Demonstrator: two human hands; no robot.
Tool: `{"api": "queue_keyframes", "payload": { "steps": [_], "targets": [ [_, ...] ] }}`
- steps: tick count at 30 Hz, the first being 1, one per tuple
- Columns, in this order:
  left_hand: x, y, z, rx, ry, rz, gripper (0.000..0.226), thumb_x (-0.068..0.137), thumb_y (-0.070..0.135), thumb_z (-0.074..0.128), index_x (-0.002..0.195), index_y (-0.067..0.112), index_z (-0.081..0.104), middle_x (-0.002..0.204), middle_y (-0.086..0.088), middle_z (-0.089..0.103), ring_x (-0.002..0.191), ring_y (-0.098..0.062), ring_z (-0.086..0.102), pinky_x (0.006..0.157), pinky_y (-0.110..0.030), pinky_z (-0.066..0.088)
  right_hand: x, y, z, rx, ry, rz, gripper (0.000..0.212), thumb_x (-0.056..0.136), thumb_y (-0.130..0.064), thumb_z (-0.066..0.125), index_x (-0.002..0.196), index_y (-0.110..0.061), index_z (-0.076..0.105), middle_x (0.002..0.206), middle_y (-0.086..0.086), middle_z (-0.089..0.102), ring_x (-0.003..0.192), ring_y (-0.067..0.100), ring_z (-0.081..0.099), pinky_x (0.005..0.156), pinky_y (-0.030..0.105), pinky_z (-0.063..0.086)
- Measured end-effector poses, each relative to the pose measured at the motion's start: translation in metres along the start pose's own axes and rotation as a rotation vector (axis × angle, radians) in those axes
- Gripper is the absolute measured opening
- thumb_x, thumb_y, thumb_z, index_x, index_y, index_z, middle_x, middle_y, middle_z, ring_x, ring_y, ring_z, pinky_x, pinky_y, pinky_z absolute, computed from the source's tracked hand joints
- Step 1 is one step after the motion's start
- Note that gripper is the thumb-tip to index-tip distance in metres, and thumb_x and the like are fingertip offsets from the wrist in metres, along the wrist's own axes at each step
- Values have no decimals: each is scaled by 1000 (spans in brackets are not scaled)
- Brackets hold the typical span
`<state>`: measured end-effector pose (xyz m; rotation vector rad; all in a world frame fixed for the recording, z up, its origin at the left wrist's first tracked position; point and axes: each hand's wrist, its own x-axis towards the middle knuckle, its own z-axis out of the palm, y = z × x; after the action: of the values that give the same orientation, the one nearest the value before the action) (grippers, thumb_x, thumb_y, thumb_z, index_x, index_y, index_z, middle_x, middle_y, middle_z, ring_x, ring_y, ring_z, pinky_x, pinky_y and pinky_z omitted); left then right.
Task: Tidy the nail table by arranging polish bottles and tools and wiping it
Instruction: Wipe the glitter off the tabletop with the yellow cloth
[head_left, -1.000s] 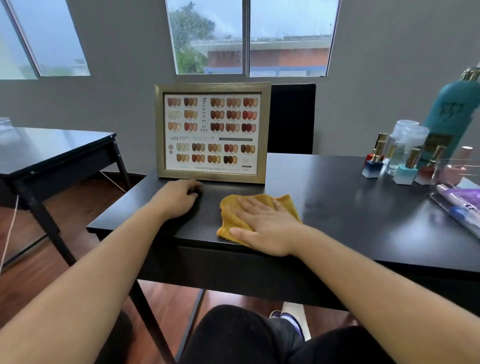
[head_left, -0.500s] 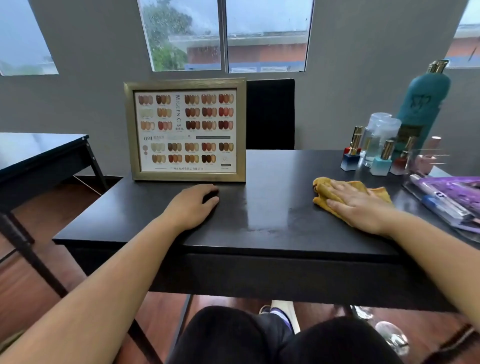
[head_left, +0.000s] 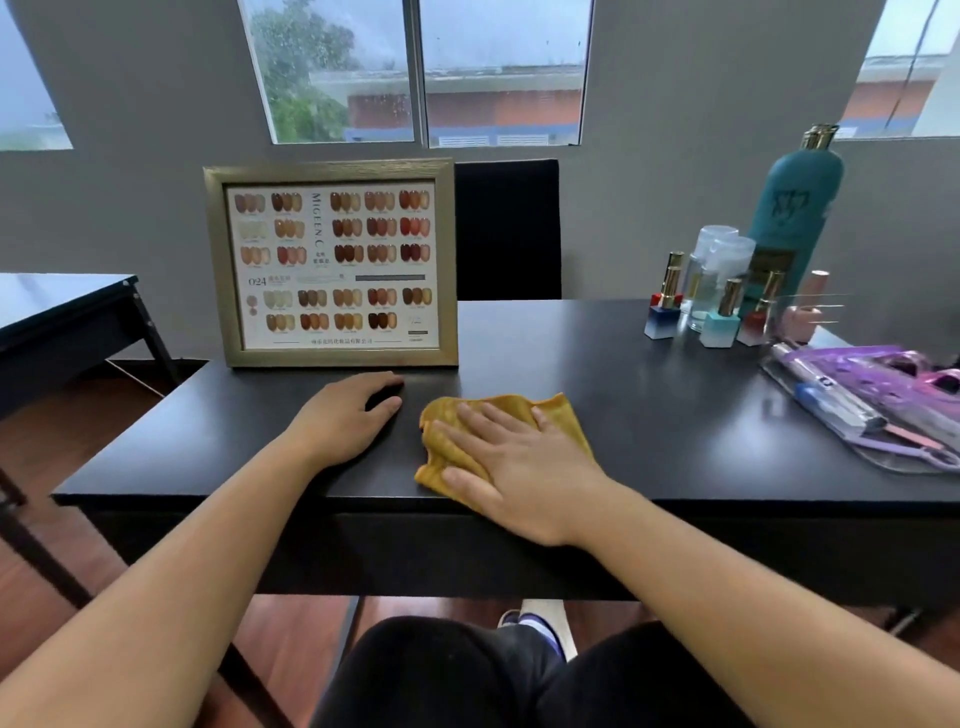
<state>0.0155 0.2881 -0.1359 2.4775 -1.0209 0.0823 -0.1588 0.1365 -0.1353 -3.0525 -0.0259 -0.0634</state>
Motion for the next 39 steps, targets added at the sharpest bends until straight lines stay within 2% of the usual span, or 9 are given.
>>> {"api": "queue_keyframes", "payload": {
  "steps": [6, 9, 14, 19, 23, 26, 30, 35, 39],
  "targets": [
    [-2, 3, -2, 0, 2, -7, 41, 95, 33, 47, 135, 25, 48, 144, 4, 44, 133, -16, 38, 108, -27, 26, -55, 38, -6, -164, 61, -69, 70, 86, -68, 22, 146, -45, -6, 159, -13, 0, 147, 12, 3, 118, 38, 3],
    [-4, 5, -3, 5, 7, -8, 40, 95, 32, 47, 134, 25, 49, 144, 4, 45, 133, -16, 39, 107, -27, 27, -82, 72, -13, -151, 27, -40, 69, 80, -73, 17, 137, -51, -16, 156, -19, -3, 145, 5, -1, 120, 34, 4],
    [-5, 7, -4, 14, 4, -4, 41, 95, 32, 47, 135, 24, 48, 143, 3, 46, 132, -17, 40, 105, -27, 27, -117, 115, -25, -146, -24, 31, 72, 74, -78, 17, 135, -55, -15, 149, -28, -11, 142, -2, -8, 116, 21, -5],
    [-4, 7, -3, 35, 6, -5, 41, 95, 32, 46, 135, 23, 48, 143, 3, 46, 132, -18, 40, 106, -28, 28, -112, 129, -32, 205, -50, 198, 53, 77, -71, 15, 128, -63, 2, 148, -33, 1, 129, -25, -9, 100, 0, -14],
    [-4, 7, -2, 43, 5, -7, 41, 95, 32, 46, 135, 23, 48, 144, 3, 45, 132, -18, 40, 107, -30, 28, -73, 141, -31, 113, -119, 351, 56, 95, -56, 19, 147, -41, 3, 158, -18, -1, 145, 3, -4, 118, 39, -3],
    [-4, 5, -2, 46, 4, -14, 41, 95, 33, 45, 135, 24, 48, 144, 3, 45, 132, -18, 40, 107, -31, 29, -32, 124, -27, 44, -106, 465, 65, 93, -62, 18, 150, -35, 2, 159, -12, -5, 146, 10, -4, 115, 51, -1],
    [-2, 3, 0, 36, 4, -20, 41, 95, 34, 46, 135, 26, 48, 144, 5, 44, 133, -17, 39, 107, -30, 28, 0, 73, -19, 54, -111, 352, 71, 90, -67, 20, 150, -35, 1, 160, -9, -8, 146, 14, -8, 115, 55, -5],
    [-2, 1, 0, 15, 7, -25, 41, 94, 35, 46, 135, 29, 47, 144, 6, 44, 133, -16, 39, 107, -29, 28, -33, 54, -15, 96, -104, 103, 58, 92, -62, 23, 145, -50, 1, 157, -19, -7, 144, 4, -10, 116, 48, -11],
    [-1, 1, 1, 20, 16, -21, 41, 94, 35, 47, 135, 28, 47, 144, 6, 44, 133, -16, 39, 108, -30, 28, -67, 105, -25, 101, -108, 245, 55, 96, -54, 26, 146, -46, 2, 156, -20, -5, 144, 3, -9, 116, 43, -8]
  ]
}}
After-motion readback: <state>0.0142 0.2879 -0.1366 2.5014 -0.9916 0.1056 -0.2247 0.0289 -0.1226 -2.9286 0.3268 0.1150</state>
